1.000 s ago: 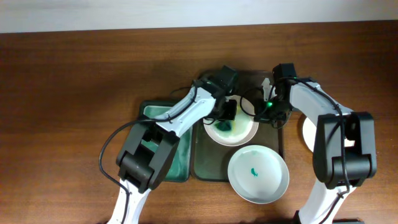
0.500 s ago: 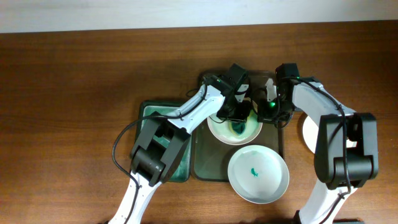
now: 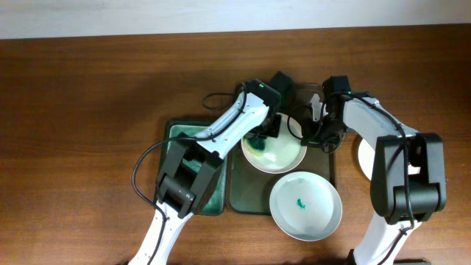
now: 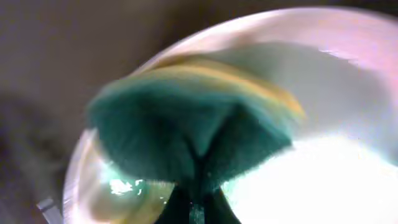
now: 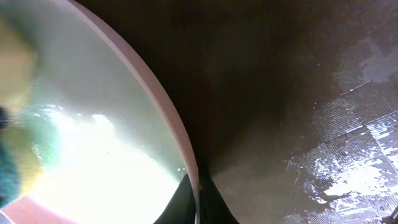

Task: Clean dirty plates on tray and stack at the side
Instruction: 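Scrub the second plate with the sponge held by the left gripper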

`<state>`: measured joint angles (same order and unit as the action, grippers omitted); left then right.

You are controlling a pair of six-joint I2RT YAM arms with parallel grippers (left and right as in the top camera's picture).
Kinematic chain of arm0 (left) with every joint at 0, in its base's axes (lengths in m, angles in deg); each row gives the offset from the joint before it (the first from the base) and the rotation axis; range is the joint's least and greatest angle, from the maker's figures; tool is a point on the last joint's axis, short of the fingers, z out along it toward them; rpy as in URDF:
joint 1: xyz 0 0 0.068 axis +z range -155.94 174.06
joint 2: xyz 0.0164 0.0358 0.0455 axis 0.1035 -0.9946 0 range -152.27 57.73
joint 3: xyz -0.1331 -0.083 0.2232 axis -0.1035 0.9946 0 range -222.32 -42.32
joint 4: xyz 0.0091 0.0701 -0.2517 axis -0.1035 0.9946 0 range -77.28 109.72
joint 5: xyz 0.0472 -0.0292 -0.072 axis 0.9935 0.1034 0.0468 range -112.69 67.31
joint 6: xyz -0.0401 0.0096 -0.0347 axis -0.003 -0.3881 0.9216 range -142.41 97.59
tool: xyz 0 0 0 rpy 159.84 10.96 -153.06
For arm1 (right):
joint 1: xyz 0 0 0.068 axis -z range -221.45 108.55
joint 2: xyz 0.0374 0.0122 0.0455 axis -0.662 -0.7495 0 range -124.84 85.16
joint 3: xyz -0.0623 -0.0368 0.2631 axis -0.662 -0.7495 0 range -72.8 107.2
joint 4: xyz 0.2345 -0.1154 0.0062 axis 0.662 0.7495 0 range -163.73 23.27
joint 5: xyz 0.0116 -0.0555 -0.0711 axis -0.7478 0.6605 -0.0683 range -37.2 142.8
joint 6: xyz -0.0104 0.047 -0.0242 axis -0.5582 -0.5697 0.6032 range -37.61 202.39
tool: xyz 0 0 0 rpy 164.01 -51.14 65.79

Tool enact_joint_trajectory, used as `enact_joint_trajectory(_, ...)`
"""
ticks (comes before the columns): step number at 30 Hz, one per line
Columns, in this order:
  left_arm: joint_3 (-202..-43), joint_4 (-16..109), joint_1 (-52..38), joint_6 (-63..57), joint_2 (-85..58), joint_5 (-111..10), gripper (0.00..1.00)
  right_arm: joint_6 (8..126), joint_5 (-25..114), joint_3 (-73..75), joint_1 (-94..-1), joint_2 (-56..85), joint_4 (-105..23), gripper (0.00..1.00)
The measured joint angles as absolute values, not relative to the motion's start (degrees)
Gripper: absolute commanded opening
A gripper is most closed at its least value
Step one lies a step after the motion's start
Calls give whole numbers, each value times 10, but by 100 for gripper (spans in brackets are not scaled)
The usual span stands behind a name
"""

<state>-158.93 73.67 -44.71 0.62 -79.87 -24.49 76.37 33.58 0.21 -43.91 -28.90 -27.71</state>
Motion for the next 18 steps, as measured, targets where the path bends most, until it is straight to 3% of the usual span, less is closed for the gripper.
enact_joint_trajectory(5, -1595, 703, -456, -40, -816, -428, 0, 764, 335, 2, -439, -289, -276, 4)
enact_joint_trajectory(10, -1599, 740, -462, -55, -824, -486, 0, 764, 334, 1, -439, -289, -276, 4)
enact_joint_trajectory(18, -1637, 840, -439, 22, -823, -158, 0, 761, 325, 1, -445, -289, -279, 4)
